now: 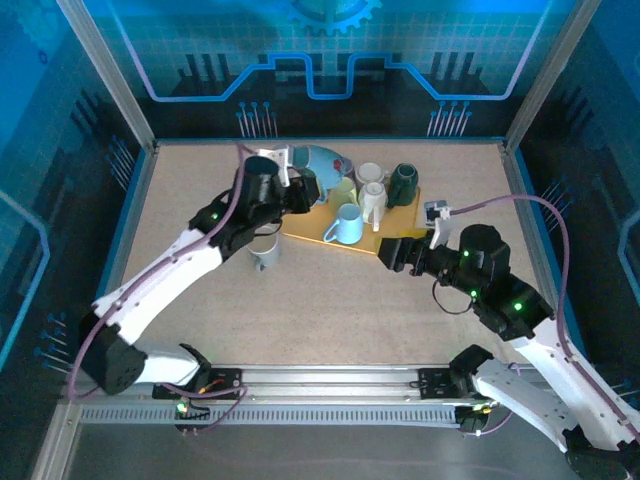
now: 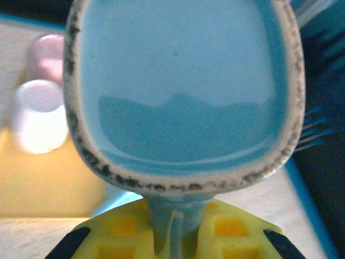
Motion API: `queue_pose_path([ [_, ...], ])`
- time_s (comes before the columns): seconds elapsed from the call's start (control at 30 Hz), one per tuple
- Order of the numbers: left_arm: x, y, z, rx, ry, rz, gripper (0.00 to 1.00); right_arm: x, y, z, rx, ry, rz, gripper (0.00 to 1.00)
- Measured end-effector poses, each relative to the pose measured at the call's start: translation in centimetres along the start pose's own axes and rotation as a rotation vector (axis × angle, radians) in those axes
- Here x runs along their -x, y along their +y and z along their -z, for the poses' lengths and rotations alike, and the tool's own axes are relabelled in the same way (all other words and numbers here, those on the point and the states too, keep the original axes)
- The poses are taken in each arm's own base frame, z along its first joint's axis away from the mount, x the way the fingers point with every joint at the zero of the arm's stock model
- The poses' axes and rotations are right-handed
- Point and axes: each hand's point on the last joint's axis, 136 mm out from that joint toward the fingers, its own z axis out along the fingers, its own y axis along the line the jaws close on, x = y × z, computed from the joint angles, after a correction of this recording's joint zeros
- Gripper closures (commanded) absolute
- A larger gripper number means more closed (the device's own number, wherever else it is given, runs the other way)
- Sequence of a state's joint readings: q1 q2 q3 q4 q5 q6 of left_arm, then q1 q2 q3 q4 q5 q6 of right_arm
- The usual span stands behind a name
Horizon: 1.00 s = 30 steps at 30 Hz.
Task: Turn the mug right side up
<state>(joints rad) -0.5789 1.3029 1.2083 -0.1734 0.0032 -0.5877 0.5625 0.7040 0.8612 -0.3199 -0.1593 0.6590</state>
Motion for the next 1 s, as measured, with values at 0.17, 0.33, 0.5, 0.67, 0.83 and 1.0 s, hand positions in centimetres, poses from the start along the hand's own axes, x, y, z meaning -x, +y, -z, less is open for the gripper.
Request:
queue_pose_path([
  [0.17, -0.8, -3.5, 1.3, -0.291, -0.043, 0.132, 0.96, 1.7, 1.5, -2.0, 0.166, -0.051, -0.162, 0.21],
  [0.33, -1.1, -5.9, 2.4, -0.502, -0.058, 0.239, 0.99, 3.0, 2.9, -4.0, 0.313, -0.074, -0.292, 0.18],
  [0.5, 0.0, -9.1, 4.9, -0.664, -0.096, 0.269, 0.99, 5.2, 5.0, -4.1, 0.442, -0.132, -0.326, 0.18],
  [0.67, 0.9, -11.5, 7.2, -0.777, -0.127, 0.264, 0.99, 5.5, 6.1, -4.5, 0.504, -0.137, -0.324, 0.22],
  [0.83, 0.9, -12.2, 7.9, -0.819, -0.132, 0.273, 0.99, 5.6, 6.2, -5.1, 0.514, -0.139, -0.323, 0.30],
  [1.0, -0.1, -12.1, 7.6, -0.813, -0.109, 0.278, 0.99, 6.1, 6.7, -5.6, 0.527, -0.144, -0.306, 0.39],
])
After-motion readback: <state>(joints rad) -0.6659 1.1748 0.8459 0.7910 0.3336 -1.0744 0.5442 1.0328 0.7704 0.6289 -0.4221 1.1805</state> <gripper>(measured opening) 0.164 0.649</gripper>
